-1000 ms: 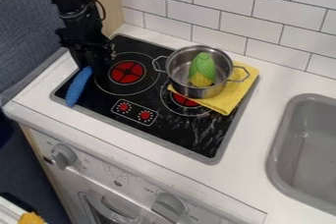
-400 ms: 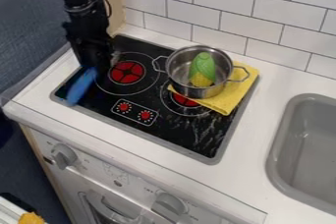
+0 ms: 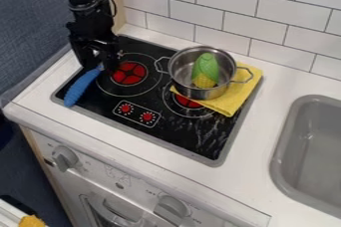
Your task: Move the blue fork to the bottom left burner
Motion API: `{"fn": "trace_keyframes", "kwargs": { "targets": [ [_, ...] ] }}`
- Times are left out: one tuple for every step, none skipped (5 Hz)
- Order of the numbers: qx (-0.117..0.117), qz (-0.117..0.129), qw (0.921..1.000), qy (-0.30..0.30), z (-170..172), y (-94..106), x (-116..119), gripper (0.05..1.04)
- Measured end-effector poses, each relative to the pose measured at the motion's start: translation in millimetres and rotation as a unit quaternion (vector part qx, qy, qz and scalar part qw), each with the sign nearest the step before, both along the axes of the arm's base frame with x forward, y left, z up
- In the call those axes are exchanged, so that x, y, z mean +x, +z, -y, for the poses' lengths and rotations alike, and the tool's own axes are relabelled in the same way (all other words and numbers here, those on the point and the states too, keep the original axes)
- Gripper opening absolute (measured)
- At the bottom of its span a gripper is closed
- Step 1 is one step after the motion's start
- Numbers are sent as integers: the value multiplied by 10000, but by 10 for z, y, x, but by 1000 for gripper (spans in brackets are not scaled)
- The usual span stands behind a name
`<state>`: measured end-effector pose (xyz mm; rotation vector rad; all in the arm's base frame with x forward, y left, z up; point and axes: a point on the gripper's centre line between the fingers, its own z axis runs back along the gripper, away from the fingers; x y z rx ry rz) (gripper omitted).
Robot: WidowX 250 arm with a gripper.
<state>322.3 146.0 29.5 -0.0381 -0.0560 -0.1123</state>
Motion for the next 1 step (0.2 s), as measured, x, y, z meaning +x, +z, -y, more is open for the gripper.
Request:
{"fn": "trace_keyframes", "kwargs": {
  "targets": [
    [-271, 17, 9994, 211, 72, 6, 5, 1000]
  ]
}}
